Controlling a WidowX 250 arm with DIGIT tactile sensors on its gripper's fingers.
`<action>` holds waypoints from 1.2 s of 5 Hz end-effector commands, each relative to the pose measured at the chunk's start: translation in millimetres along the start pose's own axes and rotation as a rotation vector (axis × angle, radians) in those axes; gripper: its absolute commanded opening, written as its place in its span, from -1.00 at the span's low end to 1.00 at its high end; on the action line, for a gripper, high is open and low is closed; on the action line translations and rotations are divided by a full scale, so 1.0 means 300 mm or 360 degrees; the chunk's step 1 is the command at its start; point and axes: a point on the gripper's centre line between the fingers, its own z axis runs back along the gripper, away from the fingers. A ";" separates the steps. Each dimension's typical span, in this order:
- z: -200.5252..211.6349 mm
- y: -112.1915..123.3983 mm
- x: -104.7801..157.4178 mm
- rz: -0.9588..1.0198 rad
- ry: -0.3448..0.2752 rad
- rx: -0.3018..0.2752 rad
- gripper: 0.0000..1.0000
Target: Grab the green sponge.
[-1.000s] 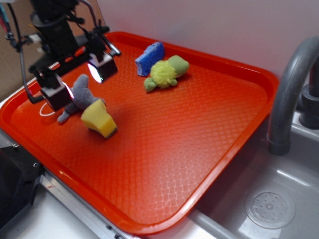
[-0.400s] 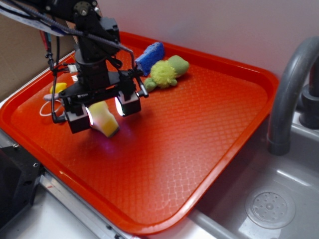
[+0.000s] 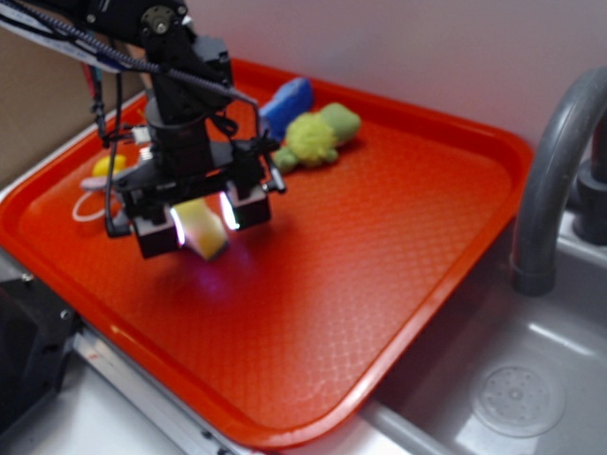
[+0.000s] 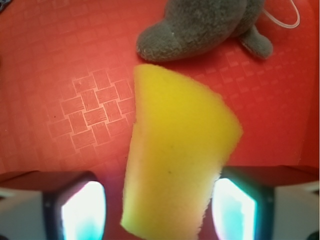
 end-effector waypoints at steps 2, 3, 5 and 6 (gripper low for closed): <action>-0.002 0.027 0.034 0.0041 0.0018 -0.0027 -1.00; 0.016 0.026 0.076 -0.0073 -0.0036 -0.0048 -1.00; 0.243 0.040 0.126 -0.0871 0.0087 -0.0258 -1.00; 0.350 0.044 0.145 -0.1272 0.0225 -0.0264 -1.00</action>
